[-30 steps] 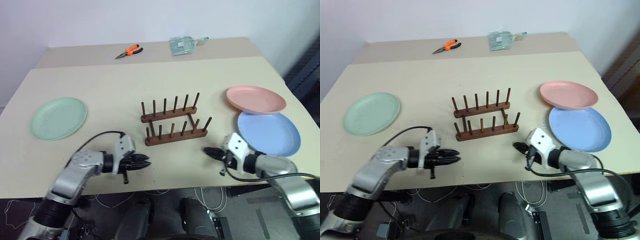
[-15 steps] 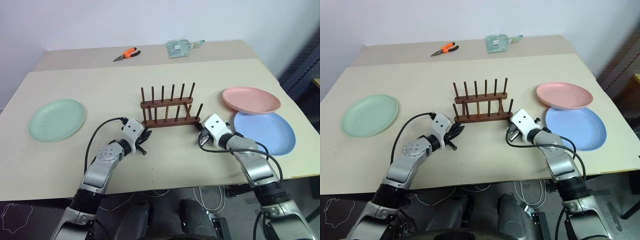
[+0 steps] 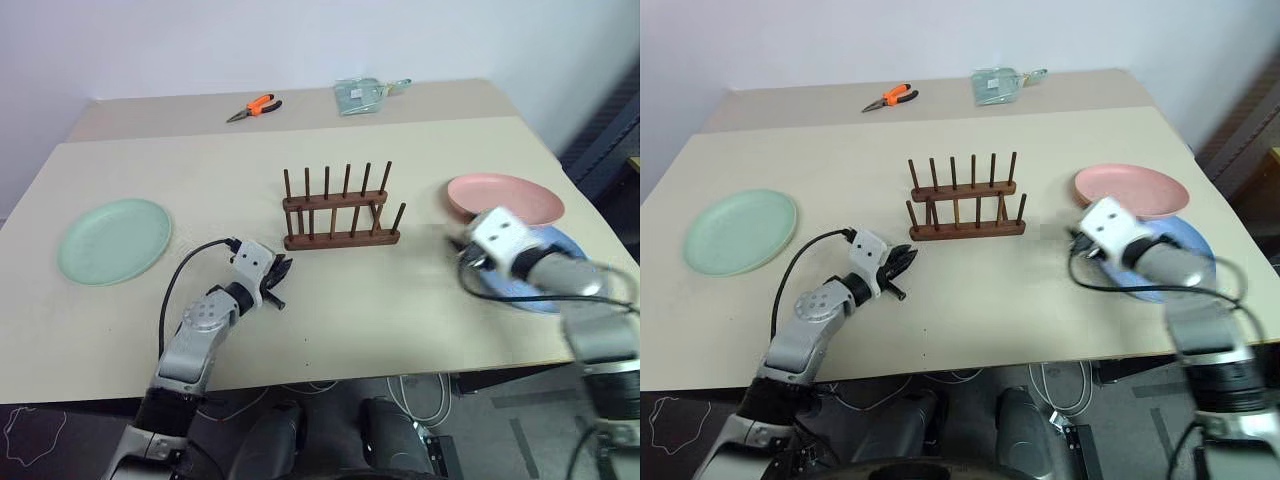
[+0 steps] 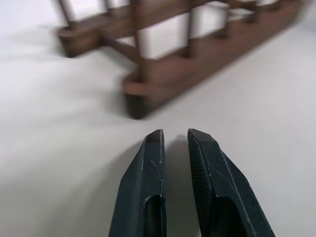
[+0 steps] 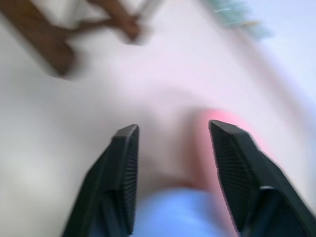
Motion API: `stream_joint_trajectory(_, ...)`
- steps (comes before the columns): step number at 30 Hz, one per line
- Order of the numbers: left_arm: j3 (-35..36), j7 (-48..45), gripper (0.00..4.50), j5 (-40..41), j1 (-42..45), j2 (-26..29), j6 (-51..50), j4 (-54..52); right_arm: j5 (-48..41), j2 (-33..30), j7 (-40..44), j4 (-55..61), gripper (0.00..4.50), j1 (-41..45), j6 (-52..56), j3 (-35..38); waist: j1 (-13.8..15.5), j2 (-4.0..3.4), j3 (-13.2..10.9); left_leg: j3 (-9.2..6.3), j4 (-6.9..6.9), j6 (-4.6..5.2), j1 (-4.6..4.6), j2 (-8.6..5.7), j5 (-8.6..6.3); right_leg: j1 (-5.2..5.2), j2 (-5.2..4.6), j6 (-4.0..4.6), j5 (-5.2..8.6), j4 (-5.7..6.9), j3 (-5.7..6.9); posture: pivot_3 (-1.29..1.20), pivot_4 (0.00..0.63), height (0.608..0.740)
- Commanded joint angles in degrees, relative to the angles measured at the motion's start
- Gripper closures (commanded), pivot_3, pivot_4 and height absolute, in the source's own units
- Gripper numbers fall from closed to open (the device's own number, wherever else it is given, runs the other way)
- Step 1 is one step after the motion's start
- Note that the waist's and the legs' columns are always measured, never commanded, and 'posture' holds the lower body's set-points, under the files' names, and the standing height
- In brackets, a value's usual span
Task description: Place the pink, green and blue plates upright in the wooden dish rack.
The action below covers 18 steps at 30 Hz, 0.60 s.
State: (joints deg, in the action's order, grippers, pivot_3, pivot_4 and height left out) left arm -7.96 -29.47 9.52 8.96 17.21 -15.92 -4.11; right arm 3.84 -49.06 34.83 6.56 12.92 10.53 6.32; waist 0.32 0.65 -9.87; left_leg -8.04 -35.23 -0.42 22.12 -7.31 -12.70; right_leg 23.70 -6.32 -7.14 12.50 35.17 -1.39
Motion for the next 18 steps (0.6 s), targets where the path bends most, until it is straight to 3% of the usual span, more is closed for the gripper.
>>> stream_joint_trajectory(1, -0.8, -4.5, 3.79, 3.5, 0.3, -0.5, 1.7, -5.7, 5.5, -3.9, -1.2, -0.8, 2.21, -0.6, -2.6, 0.0, 0.2, 0.00, 0.0, 0.00, -0.02, 0.00, 0.04, 0.01, 0.00, 0.02, -0.01, 0.05, 0.02, -0.01, 0.00, 0.00, 0.150, 0.739)
stream_joint_trajectory(4, -2.0, -7.7, 3.79, 5.5, 0.8, -0.8, 2.2, -8.3, 12.4, -6.6, -4.1, -5.9, 2.21, -0.3, -4.7, -3.0, 0.4, 0.00, 0.0, 0.11, -0.09, 0.01, 0.17, -0.02, 0.00, 0.08, -0.08, 0.18, 0.09, -0.02, 0.01, 0.00, 0.150, 0.739)
stream_joint_trajectory(9, -4.2, -9.3, 3.79, 5.6, 2.2, -1.1, 1.3, -10.7, 19.8, -5.8, -10.3, -16.5, 2.21, 3.9, -8.4, -7.9, 0.2, -0.02, 0.0, 0.19, -0.11, 0.05, 0.21, -0.03, 0.00, 0.13, -0.10, 0.19, 0.08, -0.05, -0.01, 0.00, 0.150, 0.739)
stream_joint_trajectory(14, -4.4, -8.8, 3.79, 4.9, 2.1, -1.1, 1.2, -11.1, 21.0, -4.6, -11.8, -19.4, 4.44, 6.0, -10.4, -9.4, 0.3, -0.01, 0.0, 0.20, -0.09, 0.05, 0.21, -0.01, 0.00, 0.16, -0.07, 0.20, 0.08, -0.03, -0.03, 0.00, 0.150, 0.739)
stream_joint_trajectory(18, -3.6, -8.4, 3.79, 4.8, 1.0, 0.0, 1.3, -11.7, 23.0, -5.8, -13.9, -16.1, 4.44, 6.9, -13.1, -8.7, 0.3, -0.04, -0.1, 0.21, -0.10, 0.05, 0.25, -0.02, 0.00, 0.19, -0.08, 0.19, 0.08, -0.04, -0.04, 0.00, 0.150, 0.739)
